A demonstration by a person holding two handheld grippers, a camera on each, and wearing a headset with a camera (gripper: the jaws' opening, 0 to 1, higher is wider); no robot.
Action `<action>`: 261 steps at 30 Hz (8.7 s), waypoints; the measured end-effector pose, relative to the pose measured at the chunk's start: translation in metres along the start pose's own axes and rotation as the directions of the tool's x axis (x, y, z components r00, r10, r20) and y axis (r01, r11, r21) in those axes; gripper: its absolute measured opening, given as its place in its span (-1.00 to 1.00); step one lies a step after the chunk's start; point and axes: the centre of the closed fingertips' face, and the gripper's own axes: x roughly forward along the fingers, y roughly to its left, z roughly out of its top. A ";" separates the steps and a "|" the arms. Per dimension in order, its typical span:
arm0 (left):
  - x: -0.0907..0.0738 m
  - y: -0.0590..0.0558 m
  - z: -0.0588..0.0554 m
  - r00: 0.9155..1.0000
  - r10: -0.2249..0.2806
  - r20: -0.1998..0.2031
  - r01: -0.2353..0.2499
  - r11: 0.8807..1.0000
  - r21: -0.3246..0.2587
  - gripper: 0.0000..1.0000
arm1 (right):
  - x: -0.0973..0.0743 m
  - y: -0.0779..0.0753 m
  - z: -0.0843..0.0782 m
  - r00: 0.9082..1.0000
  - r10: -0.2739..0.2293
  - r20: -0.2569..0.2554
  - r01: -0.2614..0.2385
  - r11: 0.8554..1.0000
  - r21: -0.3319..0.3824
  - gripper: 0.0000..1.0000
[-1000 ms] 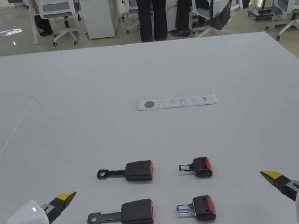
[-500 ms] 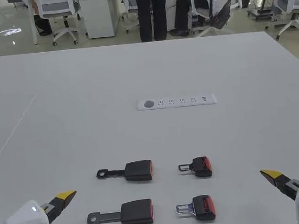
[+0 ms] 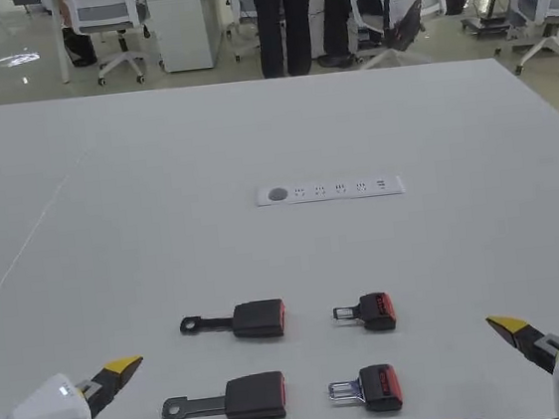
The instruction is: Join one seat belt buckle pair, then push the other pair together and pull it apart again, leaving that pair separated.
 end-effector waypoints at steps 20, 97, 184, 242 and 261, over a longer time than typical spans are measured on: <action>-0.001 0.001 -0.001 1.000 -0.006 -0.002 0.007 1.000 0.006 0.99 | 0.000 0.001 0.000 1.000 0.007 -0.003 -0.007 1.000 -0.014 0.99; 0.055 -0.033 -0.015 0.887 -0.248 -0.390 0.359 0.901 0.243 0.03 | 0.040 0.026 -0.019 0.916 0.302 -0.265 -0.368 0.895 -0.254 0.01; 0.081 -0.028 -0.051 0.639 -0.268 -0.721 0.630 0.719 0.292 -0.36 | 0.077 0.041 -0.038 0.764 0.431 -0.479 -0.594 0.761 -0.262 -0.41; 0.081 -0.026 -0.053 0.623 -0.255 -0.740 0.629 0.726 0.279 -0.36 | 0.106 0.081 -0.016 0.753 0.470 -0.460 -0.615 0.752 -0.237 -0.40; 0.081 -0.026 -0.054 0.623 -0.259 -0.738 0.628 0.728 0.274 -0.36 | 0.116 0.092 -0.011 0.757 0.475 -0.448 -0.615 0.750 -0.244 -0.40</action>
